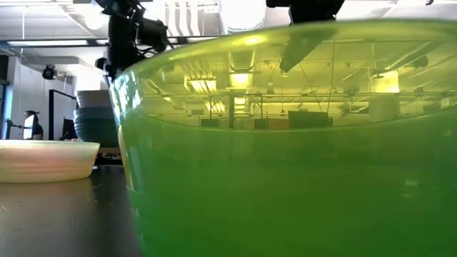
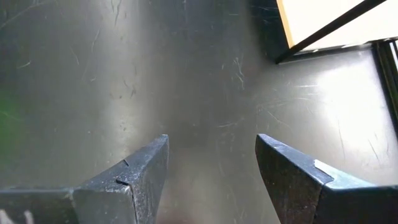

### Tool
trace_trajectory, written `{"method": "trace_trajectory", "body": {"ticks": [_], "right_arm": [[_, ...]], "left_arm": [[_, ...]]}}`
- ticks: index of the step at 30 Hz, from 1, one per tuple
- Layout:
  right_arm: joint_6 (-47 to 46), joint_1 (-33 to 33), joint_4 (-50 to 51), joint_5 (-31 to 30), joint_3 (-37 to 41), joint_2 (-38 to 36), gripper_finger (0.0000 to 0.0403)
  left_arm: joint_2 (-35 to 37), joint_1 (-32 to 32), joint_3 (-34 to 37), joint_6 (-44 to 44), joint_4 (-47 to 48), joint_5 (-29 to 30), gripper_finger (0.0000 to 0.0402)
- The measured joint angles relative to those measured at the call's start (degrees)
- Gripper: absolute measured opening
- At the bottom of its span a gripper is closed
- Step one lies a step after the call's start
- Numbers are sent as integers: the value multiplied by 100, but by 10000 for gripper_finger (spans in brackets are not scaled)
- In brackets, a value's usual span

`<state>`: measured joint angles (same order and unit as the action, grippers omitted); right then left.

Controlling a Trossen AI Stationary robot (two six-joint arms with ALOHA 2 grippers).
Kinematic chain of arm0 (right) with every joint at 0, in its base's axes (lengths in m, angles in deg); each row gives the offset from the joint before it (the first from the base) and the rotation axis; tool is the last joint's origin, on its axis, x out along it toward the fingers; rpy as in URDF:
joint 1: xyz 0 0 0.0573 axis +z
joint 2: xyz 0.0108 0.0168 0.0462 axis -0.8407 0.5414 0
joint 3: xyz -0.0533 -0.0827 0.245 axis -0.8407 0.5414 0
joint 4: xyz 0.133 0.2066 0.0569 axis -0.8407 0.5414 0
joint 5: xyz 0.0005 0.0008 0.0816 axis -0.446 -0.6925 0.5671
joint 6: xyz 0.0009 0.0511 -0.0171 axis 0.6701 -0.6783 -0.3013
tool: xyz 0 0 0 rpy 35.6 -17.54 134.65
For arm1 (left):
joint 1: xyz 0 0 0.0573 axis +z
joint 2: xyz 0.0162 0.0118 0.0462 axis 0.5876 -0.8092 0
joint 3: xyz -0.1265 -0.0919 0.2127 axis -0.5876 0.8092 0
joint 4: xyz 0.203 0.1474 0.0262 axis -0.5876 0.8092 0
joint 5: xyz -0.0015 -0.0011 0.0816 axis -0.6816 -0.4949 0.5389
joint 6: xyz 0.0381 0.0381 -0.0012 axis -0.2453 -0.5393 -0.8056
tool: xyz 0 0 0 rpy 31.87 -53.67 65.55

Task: Place and stack bowls onto a shelf
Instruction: Stack the white bowl on the blue bowl on the shelf, then stack the orange bowl on the white bowl on the shelf

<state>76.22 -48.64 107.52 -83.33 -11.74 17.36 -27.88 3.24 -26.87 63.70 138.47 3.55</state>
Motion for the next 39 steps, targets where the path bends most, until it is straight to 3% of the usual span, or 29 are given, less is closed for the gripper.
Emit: {"method": "trace_trajectory", "body": {"ticks": [5,18,32,39], "right_arm": [[0,0,-10,0,0,0,228],[-2,0,-91,0,0,0,228],[-2,0,-109,0,0,0,228],[-2,0,-111,0,0,0,228]], "left_arm": [[4,6,108,-56,-39,-307,0],[4,28,329,-79,-252,-311,3],[4,26,307,-312,-385,283,102],[4,19,-37,-366,-67,295,129]]}}
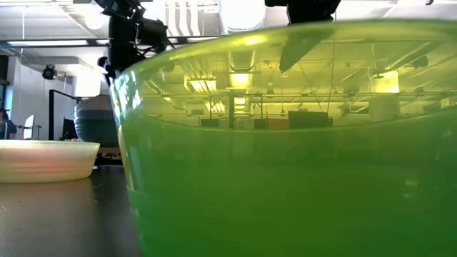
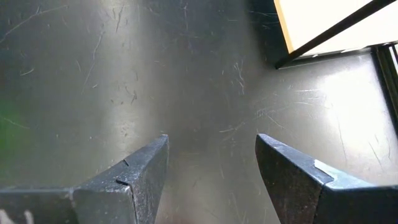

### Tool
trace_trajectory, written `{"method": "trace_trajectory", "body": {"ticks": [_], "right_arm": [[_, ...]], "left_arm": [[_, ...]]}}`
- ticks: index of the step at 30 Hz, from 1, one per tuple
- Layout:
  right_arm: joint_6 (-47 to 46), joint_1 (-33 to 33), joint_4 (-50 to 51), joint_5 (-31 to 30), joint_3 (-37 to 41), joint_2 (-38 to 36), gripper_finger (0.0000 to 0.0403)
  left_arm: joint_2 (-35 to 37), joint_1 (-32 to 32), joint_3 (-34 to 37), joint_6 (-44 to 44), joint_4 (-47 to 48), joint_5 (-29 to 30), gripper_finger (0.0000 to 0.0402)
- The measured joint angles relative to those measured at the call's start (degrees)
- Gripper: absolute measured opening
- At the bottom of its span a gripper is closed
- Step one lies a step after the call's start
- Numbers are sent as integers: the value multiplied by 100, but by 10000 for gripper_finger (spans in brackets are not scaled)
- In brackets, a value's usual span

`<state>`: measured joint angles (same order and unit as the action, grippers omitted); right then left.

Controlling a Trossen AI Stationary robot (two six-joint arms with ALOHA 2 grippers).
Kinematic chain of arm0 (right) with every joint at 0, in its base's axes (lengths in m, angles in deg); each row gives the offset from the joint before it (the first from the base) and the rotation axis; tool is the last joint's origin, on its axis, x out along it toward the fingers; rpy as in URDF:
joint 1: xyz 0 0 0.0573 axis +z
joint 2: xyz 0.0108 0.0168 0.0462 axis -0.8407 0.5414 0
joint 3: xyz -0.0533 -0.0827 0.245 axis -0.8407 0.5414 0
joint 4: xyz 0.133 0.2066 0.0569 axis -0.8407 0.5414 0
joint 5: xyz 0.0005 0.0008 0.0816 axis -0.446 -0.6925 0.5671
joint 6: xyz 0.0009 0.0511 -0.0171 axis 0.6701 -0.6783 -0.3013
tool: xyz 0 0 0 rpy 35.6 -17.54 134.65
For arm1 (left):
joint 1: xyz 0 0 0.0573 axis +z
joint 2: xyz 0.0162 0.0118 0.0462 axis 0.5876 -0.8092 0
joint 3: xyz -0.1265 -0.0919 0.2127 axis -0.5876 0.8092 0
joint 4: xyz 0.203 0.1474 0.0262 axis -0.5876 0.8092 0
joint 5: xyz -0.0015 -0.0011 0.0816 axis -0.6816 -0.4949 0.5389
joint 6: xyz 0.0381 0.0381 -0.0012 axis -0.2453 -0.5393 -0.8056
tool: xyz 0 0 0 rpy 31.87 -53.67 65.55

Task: Place and stack bowls onto a shelf
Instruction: Stack the orange bowl on the white bowl on the shelf

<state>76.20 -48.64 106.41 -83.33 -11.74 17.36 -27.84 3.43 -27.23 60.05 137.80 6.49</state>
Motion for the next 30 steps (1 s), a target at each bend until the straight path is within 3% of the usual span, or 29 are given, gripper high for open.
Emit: {"method": "trace_trajectory", "body": {"ticks": [16,21,24,30], "right_arm": [[0,0,-1,0,-2,0,228],[0,0,-2,0,-2,0,228],[0,0,-2,0,-2,0,228],[0,0,-2,0,-2,0,228]], "left_arm": [[0,-393,-553,297,179,-49,131],[-54,-576,-530,624,161,-416,131],[-137,-788,-525,775,80,-725,131],[-225,-1585,-517,899,-61,-758,131]]}}
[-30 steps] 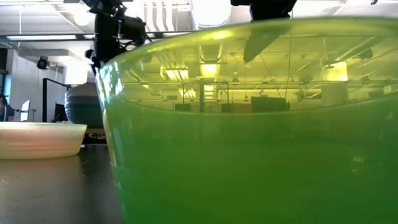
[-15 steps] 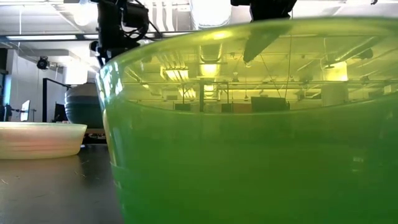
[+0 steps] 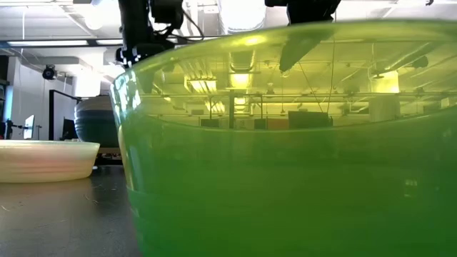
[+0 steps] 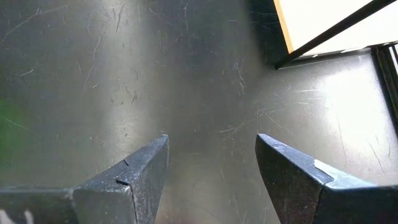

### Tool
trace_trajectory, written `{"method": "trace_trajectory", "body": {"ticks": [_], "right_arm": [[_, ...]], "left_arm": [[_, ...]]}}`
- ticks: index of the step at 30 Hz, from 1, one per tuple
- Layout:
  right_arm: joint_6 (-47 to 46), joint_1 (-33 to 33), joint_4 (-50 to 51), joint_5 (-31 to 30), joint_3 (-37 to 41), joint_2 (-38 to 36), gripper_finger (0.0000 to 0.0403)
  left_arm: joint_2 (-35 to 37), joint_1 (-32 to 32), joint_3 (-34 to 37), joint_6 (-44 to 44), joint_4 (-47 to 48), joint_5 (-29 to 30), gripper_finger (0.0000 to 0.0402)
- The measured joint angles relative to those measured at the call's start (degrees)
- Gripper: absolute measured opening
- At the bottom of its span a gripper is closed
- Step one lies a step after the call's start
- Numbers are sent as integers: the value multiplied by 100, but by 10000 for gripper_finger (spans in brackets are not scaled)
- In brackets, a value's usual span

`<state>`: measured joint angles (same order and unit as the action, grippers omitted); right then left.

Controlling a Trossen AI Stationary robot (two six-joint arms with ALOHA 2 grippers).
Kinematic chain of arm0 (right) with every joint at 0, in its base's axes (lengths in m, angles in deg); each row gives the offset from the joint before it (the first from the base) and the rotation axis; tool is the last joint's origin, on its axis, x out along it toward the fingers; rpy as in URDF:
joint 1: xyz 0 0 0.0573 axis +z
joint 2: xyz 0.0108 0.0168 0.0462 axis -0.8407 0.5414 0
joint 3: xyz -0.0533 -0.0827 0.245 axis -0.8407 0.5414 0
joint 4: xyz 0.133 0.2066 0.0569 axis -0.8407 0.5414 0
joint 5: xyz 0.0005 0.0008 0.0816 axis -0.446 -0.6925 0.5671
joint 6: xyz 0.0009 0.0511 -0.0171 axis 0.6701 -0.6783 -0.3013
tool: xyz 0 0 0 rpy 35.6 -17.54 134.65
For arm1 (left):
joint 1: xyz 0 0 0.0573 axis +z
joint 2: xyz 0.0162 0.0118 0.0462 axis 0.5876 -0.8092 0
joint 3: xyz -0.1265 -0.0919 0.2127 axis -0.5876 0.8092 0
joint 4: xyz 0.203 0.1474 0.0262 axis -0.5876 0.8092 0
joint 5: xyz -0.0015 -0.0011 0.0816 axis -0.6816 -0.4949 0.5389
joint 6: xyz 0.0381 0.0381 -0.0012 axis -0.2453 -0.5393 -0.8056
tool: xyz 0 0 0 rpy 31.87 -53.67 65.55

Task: Place and stack bowls onto a shelf
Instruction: Stack the orange bowl on the white bowl on the shelf

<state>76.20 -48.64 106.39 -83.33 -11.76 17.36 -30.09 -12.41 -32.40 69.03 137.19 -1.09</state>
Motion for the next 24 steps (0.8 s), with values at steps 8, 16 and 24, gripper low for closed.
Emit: {"method": "trace_trajectory", "body": {"ticks": [8,16,24], "right_arm": [[0,1,0,0,0,0,228],[0,0,0,0,0,0,228],[0,0,-2,0,0,0,228]], "left_arm": [[22,-1679,7,707,-57,-4,131],[13,-3446,9,1941,-115,2,131],[-128,-4642,9,2435,-774,609,131]]}}
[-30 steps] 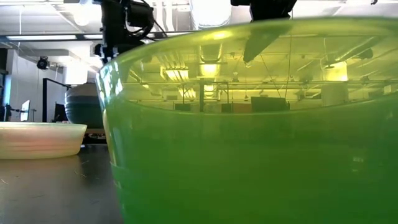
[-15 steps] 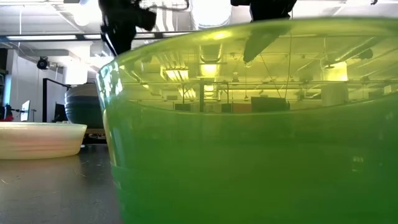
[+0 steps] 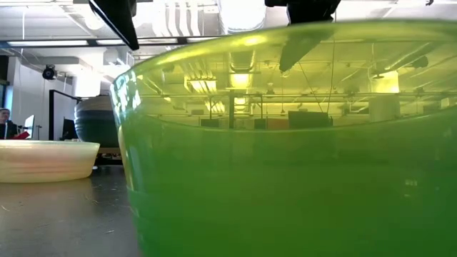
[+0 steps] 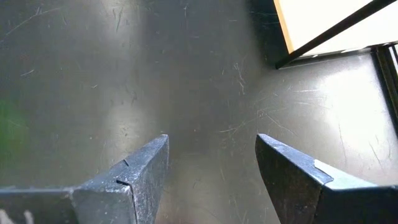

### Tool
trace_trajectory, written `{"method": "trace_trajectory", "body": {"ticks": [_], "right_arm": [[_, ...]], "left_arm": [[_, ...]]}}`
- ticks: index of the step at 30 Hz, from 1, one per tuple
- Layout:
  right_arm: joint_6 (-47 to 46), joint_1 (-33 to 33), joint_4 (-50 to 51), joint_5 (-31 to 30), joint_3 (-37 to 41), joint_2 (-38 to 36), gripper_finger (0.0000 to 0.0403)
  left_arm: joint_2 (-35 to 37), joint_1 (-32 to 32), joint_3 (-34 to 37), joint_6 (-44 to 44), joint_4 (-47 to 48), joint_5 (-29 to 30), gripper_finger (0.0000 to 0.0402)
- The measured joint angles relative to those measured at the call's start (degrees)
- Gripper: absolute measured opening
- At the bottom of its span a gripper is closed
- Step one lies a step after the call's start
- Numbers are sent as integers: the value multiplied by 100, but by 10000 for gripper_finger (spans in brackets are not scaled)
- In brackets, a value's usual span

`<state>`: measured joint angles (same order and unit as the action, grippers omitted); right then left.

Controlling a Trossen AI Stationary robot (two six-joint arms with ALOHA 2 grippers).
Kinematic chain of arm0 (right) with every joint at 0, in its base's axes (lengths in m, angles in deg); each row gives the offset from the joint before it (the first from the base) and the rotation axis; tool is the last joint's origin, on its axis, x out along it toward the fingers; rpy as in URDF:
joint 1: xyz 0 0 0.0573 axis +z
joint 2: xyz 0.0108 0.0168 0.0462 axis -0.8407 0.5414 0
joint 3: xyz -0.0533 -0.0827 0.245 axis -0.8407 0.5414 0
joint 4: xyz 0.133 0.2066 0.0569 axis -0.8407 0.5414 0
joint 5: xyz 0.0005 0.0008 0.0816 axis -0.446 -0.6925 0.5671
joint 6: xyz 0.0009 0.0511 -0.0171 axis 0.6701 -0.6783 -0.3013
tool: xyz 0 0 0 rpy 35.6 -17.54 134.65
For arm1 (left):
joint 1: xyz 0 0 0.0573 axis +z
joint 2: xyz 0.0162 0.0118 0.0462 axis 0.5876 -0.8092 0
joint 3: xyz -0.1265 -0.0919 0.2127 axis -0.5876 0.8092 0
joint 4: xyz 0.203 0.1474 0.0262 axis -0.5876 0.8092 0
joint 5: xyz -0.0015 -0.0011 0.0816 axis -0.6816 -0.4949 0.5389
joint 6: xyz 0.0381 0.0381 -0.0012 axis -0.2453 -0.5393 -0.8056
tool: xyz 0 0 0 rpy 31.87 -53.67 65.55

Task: Place and stack bowls onto a shelf
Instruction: Stack the orange bowl on the white bowl on the shelf

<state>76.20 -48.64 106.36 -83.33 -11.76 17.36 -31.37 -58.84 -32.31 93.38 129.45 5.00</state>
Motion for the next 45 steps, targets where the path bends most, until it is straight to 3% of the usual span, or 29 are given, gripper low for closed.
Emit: {"method": "trace_trajectory", "body": {"ticks": [8,17,40,45], "right_arm": [[0,1,0,0,0,0,228],[-69,0,-402,0,-4,0,228],[177,2,-1035,-50,-4,0,228],[-172,2,-1019,133,-4,0,228]], "left_arm": [[-272,-177,0,-157,-168,227,131],[-520,-300,0,441,-165,84,131],[-856,-570,0,859,-247,-44,131],[-856,-675,0,861,-479,-45,131]]}}
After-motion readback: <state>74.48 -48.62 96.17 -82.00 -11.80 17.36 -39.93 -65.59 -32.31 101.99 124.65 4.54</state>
